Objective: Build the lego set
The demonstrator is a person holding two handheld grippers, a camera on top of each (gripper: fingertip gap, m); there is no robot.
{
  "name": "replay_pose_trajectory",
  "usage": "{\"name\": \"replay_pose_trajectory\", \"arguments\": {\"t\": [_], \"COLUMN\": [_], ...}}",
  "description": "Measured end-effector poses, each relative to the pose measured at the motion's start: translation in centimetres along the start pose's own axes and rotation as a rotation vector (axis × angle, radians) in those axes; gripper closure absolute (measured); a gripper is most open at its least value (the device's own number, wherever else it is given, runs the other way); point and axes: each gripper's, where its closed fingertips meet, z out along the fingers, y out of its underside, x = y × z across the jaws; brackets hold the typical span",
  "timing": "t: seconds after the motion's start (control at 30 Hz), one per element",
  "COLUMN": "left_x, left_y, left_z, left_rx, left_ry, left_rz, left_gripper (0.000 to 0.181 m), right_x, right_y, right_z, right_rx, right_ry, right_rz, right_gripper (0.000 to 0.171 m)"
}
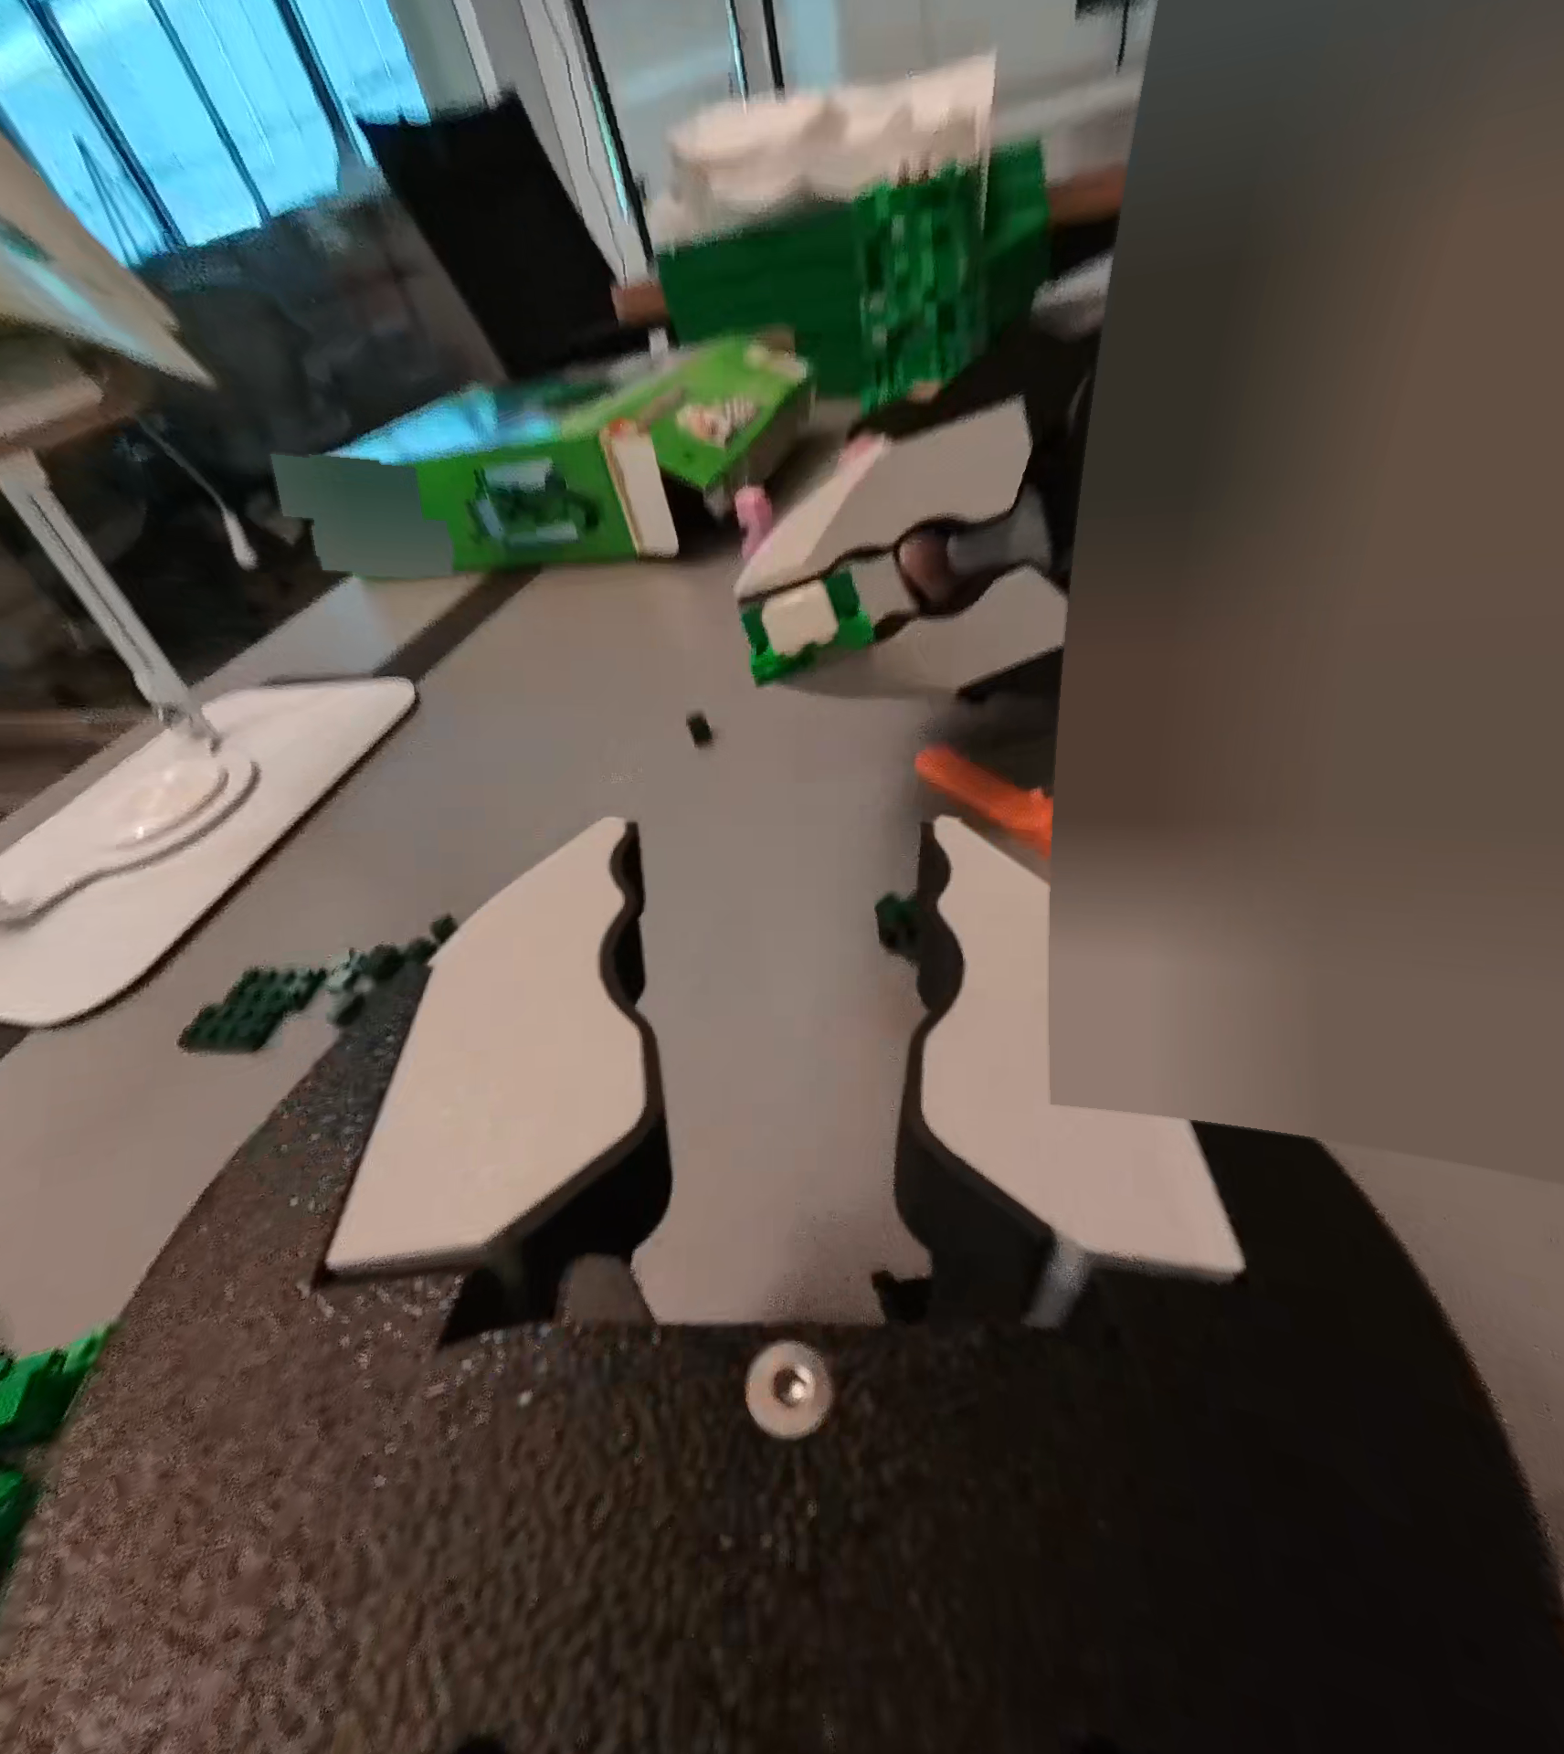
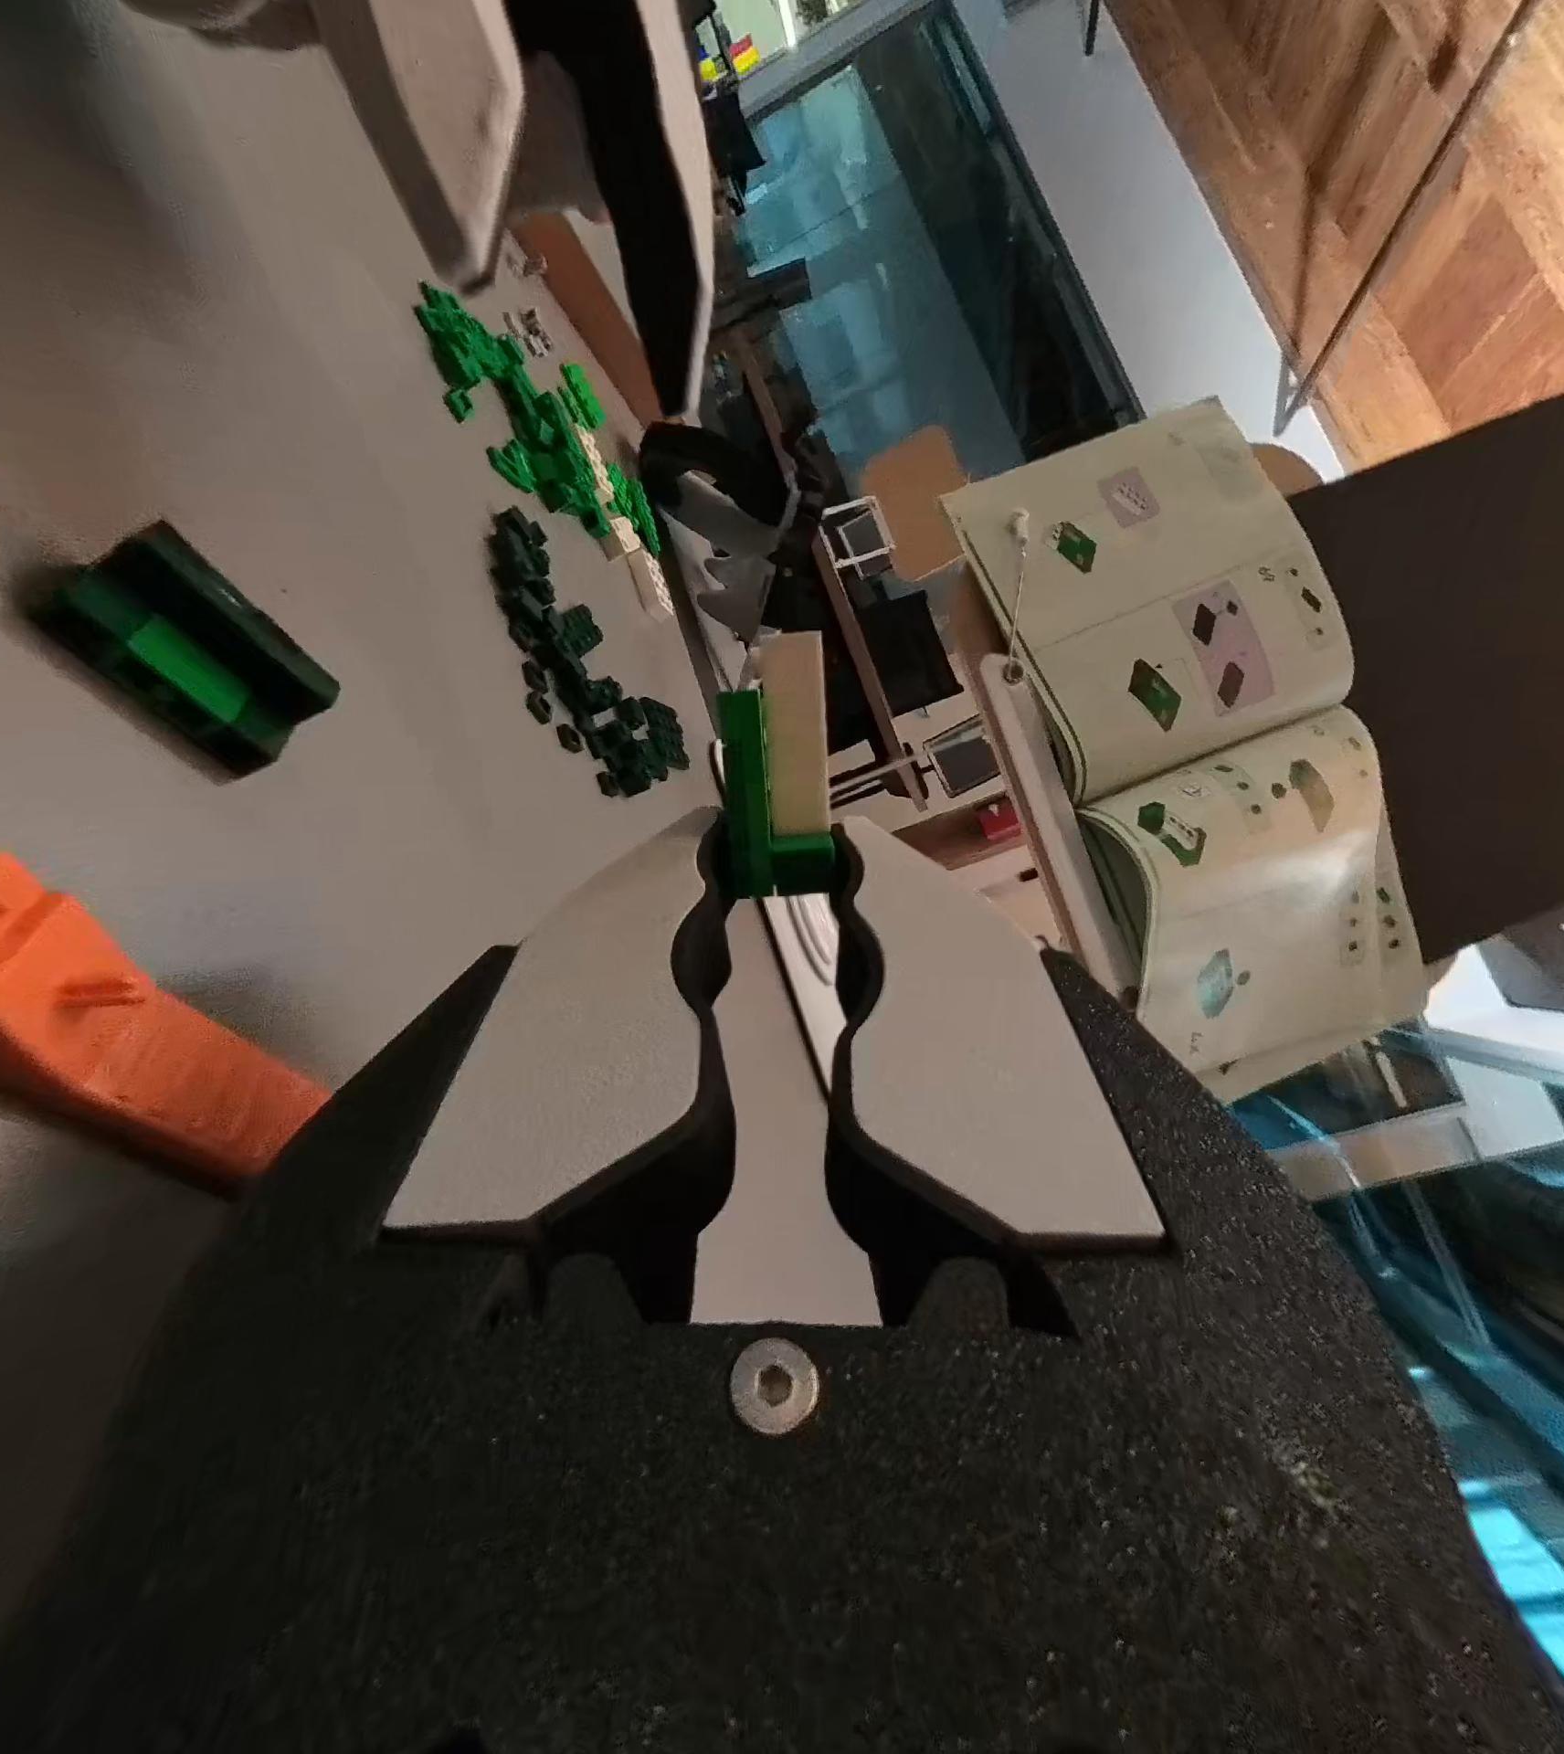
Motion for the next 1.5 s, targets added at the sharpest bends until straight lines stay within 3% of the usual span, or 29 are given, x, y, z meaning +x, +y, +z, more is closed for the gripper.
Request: {"name": "replay_pose_trajectory", "arguments": {"t": [0.03, 0.27, 0.47, 0.73, 1.0, 1.2, 1.37, 1.5], "left_x": [0.1, 2.6, 3.5, 5.3, 6.0, 7.0, 5.0, 5.3], "left_y": [0.6, 2.4, 3.2, 3.6, 4.9, 4.3, 5.1, 5.1], "left_z": [0.2, 2.5, 2.6, 1.6, 1.7, 2.4, 2.6, 3.3], "left_rx": [-0.056, -0.227, -0.236, -0.32, -0.456, -0.469, -0.49, -0.473], "left_ry": [0.003, 0.113, 0.18, 0.315, 0.305, 0.337, 0.234, 0.301], "left_rz": [0.008, 0.016, 0.042, -0.039, -0.083, -0.14, -0.053, 0.024], "left_gripper": [0.124, 0.121, 0.119, 0.14, 0.135, 0.138, 0.119, 0.13], "right_x": [-0.2, -0.3, -0.2, -0.3, 0.2, 0.6, 0.7, 0.6], "right_y": [-0.1, 0.3, 0.5, 0.3, 0.1, 0.2, 0.0, -0.1], "right_z": [0.0, 0.3, 0.3, 0.2, -0.2, -0.4, -0.4, -0.5], "right_rx": [0.001, -0.016, -0.006, 0.01, 0.037, 0.045, 0.059, 0.064], "right_ry": [-0.006, -0.017, -0.036, -0.051, -0.04, -0.031, -0.038, -0.046], "right_rz": [-0.011, -0.004, 0.056, 0.077, 0.126, 0.17, 0.187, 0.199], "right_gripper": [0.154, 0.154, 0.154, 0.154, 0.154, 0.154, 0.154, 0.154]}}
